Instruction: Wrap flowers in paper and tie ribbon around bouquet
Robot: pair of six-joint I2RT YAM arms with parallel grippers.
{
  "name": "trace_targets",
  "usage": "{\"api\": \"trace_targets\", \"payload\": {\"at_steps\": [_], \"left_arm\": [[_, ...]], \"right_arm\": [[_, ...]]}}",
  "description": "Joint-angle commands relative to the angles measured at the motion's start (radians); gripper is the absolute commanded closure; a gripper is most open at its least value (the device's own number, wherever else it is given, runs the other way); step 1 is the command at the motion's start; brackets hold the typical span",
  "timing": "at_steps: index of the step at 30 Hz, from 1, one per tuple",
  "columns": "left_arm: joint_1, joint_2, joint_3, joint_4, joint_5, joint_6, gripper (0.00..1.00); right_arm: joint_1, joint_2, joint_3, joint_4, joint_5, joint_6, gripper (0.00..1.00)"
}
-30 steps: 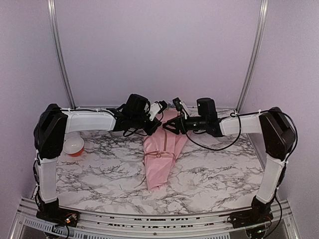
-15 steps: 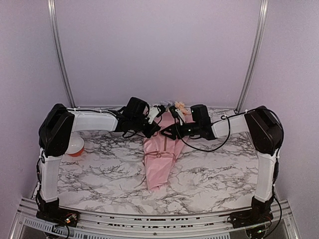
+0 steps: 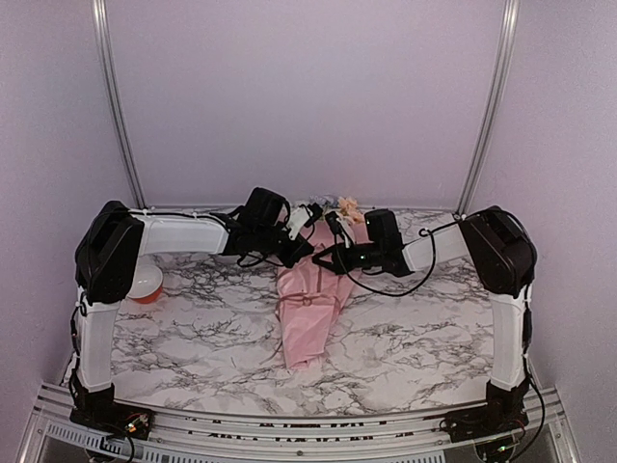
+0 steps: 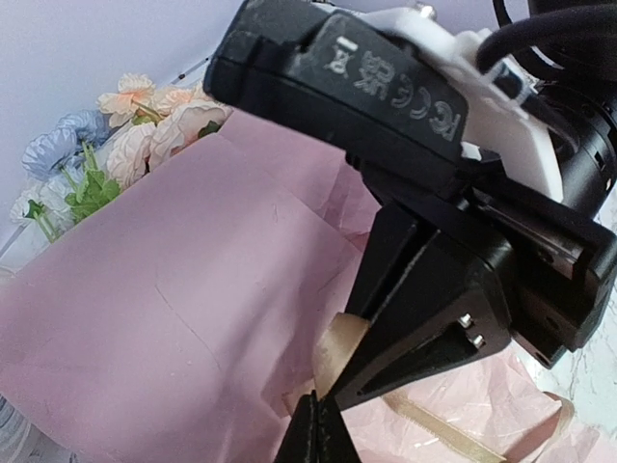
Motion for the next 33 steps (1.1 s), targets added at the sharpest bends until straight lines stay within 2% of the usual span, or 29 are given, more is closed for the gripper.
{"api": "trace_targets", "payload": {"at_steps": [1, 4, 7, 10, 13, 16, 20, 23, 29, 33], "left_arm": [[0.002, 0.006, 0.001, -0.010, 0.015, 0.002, 1.00], [0.003, 0.011, 0.019, -0.014, 0.000, -0.005, 0.98], [0.003, 0.004, 0.041, -0.040, -0.051, -0.013, 0.72], [0.003, -0.052, 0.022, -0.073, -0.119, -0.019, 0.51], [0.003, -0.148, -0.056, -0.110, -0.167, -0.030, 0.40], [0.004, -0.246, -0.176, -0.154, -0.168, -0.074, 0.40], [0.005, -0.309, -0.323, -0.216, -0.055, -0.164, 0.52], [0.001, -0.295, -0.420, -0.166, 0.018, -0.225, 0.51], [-0.008, -0.243, -0.488, 0.001, 0.029, -0.211, 0.48], [-0.008, -0.207, -0.511, 0.039, 0.079, -0.209, 0.56]], "right_arm": [[-0.008, -0.017, -0.006, 0.077, -0.016, 0.022, 1.00], [-0.008, -0.027, -0.018, 0.083, -0.033, 0.019, 1.00], [-0.019, -0.034, -0.037, 0.107, -0.047, 0.045, 1.00], [-0.034, -0.037, -0.059, 0.122, -0.044, 0.090, 1.00], [-0.037, -0.046, -0.077, 0.112, -0.033, 0.094, 1.00], [-0.039, -0.049, -0.093, 0.107, -0.023, 0.097, 1.00], [-0.039, -0.041, -0.100, 0.114, -0.026, 0.107, 1.00], [-0.039, -0.039, -0.101, 0.118, -0.031, 0.107, 1.00], [-0.039, -0.045, -0.110, 0.121, -0.033, 0.115, 1.00], [-0.039, -0.051, -0.118, 0.118, -0.032, 0.113, 1.00]]}}
